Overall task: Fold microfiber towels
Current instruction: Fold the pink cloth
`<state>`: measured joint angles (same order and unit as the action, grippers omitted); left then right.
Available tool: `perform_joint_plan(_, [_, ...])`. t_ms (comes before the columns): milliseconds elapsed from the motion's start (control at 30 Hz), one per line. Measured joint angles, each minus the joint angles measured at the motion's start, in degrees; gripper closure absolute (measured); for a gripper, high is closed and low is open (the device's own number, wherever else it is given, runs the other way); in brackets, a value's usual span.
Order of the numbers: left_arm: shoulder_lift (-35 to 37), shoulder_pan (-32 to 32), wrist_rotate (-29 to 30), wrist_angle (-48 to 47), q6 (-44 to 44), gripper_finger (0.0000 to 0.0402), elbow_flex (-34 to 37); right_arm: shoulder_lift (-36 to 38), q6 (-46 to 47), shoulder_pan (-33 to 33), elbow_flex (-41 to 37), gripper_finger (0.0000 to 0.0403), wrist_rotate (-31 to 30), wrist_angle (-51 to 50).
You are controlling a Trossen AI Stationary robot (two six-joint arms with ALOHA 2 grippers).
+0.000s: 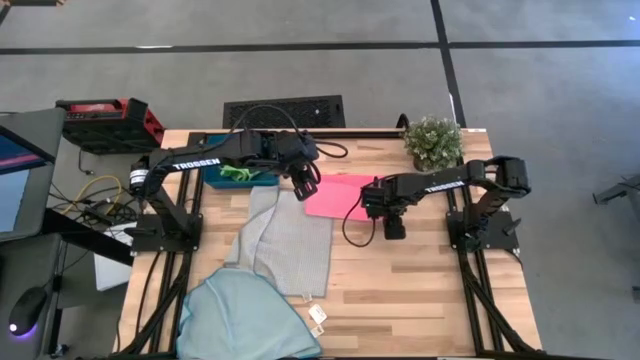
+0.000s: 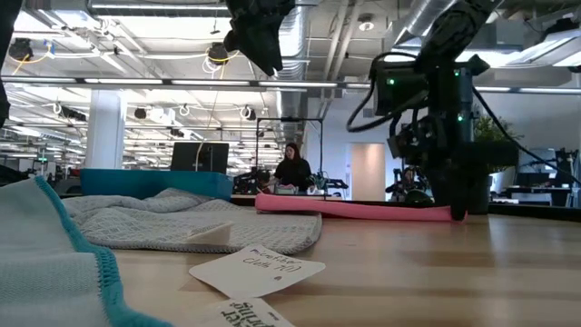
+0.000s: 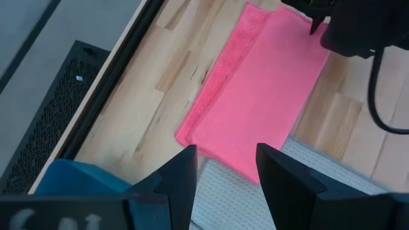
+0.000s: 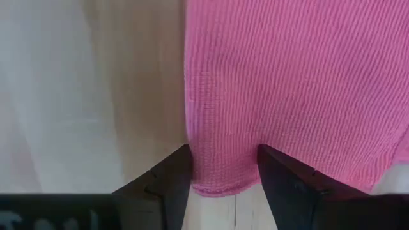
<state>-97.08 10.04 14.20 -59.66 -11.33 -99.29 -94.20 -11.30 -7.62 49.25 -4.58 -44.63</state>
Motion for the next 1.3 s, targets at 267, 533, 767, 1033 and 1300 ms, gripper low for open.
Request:
perform_joint_plan(267, [0.0, 0.0, -0.01, -0.02, 0.0, 0.0248, 0.0, 0.46, 2.91, -0.02, 0.03, 0.031, -0.04, -0.78])
perform_joint_plan(533, [0.0, -0.41, -0.28, -0.21, -0.04, 0.0248, 0.02, 0.45, -0.48, -0.2, 3.79, 0.0383, -0.02, -2.25])
perform_joint_plan(767, [0.0, -1.33, -0.28, -1.72, -0.95, 0.0248, 0.02, 0.46, -7.22, -1.88, 10.67, 0.0393, -0.02, -1.56])
perform_joint_plan(1033, [0.0, -2.24, -0.28, -3.04, -4.15, 0.0248, 0.02, -0.31, -15.26, -4.37, 16.45, 0.0396, -0.02, 4.98])
perform_joint_plan(1300, [-0.02, -3.53, -0.28, -3.16, -7.09, 0.0248, 0.04, -7.37, -20.06, -4.33, 23.12, 0.0399, 0.18, 7.53])
